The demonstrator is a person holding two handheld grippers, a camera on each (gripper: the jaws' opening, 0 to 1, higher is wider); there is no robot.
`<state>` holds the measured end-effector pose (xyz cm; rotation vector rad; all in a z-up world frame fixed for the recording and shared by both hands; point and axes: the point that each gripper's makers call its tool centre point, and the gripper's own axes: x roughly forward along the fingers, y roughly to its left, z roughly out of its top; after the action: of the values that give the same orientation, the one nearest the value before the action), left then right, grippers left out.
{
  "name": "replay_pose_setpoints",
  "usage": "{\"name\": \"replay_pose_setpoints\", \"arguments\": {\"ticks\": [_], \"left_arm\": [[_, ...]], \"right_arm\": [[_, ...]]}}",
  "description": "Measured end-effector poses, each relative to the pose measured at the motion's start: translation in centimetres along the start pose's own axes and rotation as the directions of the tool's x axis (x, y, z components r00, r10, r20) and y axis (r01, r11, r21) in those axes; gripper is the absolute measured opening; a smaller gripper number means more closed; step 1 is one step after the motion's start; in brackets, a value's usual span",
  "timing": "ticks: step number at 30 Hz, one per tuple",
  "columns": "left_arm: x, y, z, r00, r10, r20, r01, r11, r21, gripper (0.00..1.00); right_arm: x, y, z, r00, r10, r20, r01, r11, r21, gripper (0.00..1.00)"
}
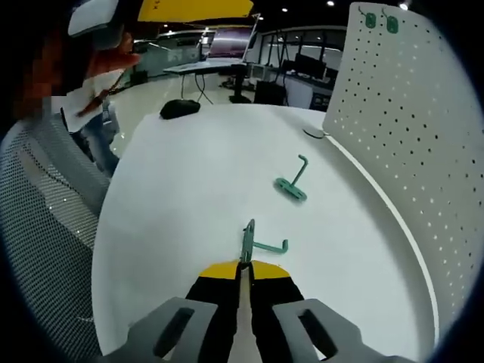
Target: Insert the hook assembly into the mounting plate slot until the hook locks in place.
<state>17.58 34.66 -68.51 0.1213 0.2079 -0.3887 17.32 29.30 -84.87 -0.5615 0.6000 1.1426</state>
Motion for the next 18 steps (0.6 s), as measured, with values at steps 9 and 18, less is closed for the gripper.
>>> {"name": "replay_pose_setpoints", "arguments": {"ticks": [9,18], "left_arm": [[-0.02,0.07,-0.08,1.0,0.0,-0.004,0.0,1.0,-0.001,0.2],[0.0,0.03,-0.09,1.0,0.0,-0.005,0.0,1.0,0.0,0.2]], "right_arm": [[0.35,-0.31,-0.31,0.999,0.012,0.033,-0.016,0.995,0.099,0.04],[-0.23,-0.9,-0.05,0.998,0.005,0.067,-0.016,0.987,0.16,0.0]]}}
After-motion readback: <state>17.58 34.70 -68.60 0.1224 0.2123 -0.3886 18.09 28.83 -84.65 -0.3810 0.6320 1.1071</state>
